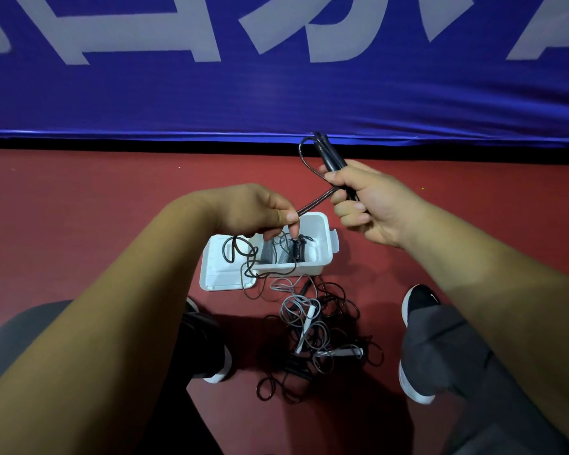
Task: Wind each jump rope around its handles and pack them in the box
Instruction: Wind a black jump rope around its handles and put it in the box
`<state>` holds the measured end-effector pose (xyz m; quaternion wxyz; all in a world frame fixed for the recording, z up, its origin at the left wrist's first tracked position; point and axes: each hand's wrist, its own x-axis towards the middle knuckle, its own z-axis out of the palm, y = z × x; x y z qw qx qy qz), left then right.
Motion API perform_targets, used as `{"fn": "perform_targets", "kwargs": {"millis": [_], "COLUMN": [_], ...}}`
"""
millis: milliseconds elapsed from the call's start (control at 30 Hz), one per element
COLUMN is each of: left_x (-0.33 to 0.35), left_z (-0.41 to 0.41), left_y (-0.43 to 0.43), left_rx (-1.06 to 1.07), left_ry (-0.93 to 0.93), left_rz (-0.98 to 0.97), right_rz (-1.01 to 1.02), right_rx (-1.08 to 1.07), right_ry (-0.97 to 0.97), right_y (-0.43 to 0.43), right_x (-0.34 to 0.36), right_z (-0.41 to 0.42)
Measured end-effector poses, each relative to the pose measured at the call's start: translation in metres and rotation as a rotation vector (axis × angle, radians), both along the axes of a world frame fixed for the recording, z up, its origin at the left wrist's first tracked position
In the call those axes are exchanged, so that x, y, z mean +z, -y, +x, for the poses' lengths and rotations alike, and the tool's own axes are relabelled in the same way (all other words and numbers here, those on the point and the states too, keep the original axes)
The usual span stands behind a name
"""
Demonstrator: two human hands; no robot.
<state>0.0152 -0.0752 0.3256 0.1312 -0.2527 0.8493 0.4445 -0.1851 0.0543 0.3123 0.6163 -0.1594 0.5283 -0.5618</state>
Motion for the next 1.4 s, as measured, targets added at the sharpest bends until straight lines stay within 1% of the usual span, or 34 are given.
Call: {"fn": "perform_targets", "kwargs": {"millis": [67,133,267,367,433,500,600,733,833,967,1033,1133,1200,1300,1400], "left_x": [-0.006,-0.012,-0.017,-0.019,-0.016,-0.011,-0.002,0.016,0.027,0.034,0.036,0.043,0.048,0.052,0.043], "left_z": [-0.002,-0.002,-0.006,-0.005,-0.004,-0.007,-0.017,-0.023,-0.024,-0.025,-0.024,-0.022,-0.019,-0.011,-0.007], "left_y": [-0.001,0.0,0.002,0.004,0.006,0.003,-0.005,-0.017,-0.022,-0.024,-0.026,-0.028,-0.028,-0.025,-0.022], "left_rx": [-0.007,0.009,0.109,0.254,0.275,0.27,0.242,0.166,0.12,0.152,0.178,0.168,0.131,0.067,0.109], "left_ry": [0.029,0.031,-0.024,-0.169,-0.224,-0.228,-0.246,-0.268,-0.288,-0.31,-0.331,-0.343,-0.296,-0.142,-0.068], "left_rz": [-0.071,-0.099,-0.143,-0.05,-0.015,-0.009,0.024,0.006,-0.024,-0.099,-0.116,-0.167,-0.177,-0.197,-0.215], "right_rz": [-0.006,-0.01,-0.015,0.009,0.062,0.131,0.193,0.259,0.283,0.27,0.25,0.238,0.217,0.186,0.104], "right_rx": [0.048,0.122,0.352,0.603,0.743,0.834,0.896,0.878,0.776,0.632,0.601,0.564,0.478,0.314,0.214], "right_ry": [-0.003,0.001,-0.03,-0.037,-0.067,-0.105,-0.192,-0.296,-0.343,-0.326,-0.315,-0.368,-0.391,-0.419,-0.364], "right_y": [-0.001,-0.004,-0.011,-0.018,-0.022,-0.025,-0.027,-0.025,-0.023,-0.016,-0.012,-0.008,-0.003,0.002,0.005], "right_x": [0.002,0.006,0.011,0.012,0.012,0.008,0.001,-0.005,-0.005,-0.008,-0.01,-0.016,-0.022,-0.028,-0.03], "right_z": [0.002,0.004,0.006,0.008,0.009,0.012,0.02,0.022,0.018,0.01,0.005,0.001,-0.001,-0.004,-0.002]}}
